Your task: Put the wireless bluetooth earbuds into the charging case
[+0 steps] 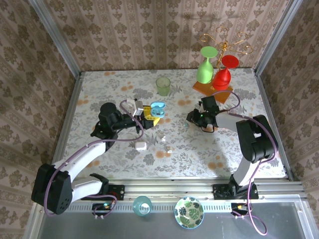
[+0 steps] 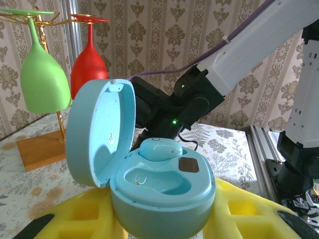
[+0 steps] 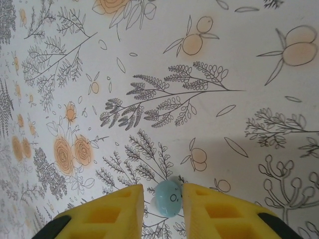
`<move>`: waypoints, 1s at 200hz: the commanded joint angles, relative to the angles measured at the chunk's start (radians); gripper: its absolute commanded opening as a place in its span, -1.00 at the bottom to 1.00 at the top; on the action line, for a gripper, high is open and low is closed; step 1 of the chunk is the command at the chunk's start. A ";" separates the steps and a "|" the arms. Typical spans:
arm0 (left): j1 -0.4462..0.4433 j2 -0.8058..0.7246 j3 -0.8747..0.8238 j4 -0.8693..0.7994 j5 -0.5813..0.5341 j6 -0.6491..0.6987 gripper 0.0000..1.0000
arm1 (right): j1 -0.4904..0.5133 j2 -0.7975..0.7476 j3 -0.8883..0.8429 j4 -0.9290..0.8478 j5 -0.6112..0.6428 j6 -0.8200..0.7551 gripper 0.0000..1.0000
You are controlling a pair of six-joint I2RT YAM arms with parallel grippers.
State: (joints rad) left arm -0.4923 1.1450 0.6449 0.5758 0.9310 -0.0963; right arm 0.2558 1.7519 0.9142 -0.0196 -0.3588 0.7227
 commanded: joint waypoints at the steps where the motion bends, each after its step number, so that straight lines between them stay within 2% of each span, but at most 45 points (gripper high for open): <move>1: -0.009 -0.008 0.029 0.033 0.008 0.014 -0.49 | 0.000 0.039 0.005 0.030 -0.068 0.018 -0.48; 99: -0.012 -0.002 0.036 0.032 0.011 0.018 -0.49 | 0.000 0.037 -0.039 0.034 -0.108 0.007 -0.47; 200: -0.014 -0.008 0.038 0.025 0.011 0.023 -0.49 | -0.001 0.092 -0.003 0.045 -0.134 0.003 -0.49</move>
State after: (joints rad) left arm -0.4980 1.1450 0.6472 0.5755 0.9314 -0.0963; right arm 0.2558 1.8084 0.8898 0.0135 -0.4622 0.7334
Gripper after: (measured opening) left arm 0.352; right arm 0.260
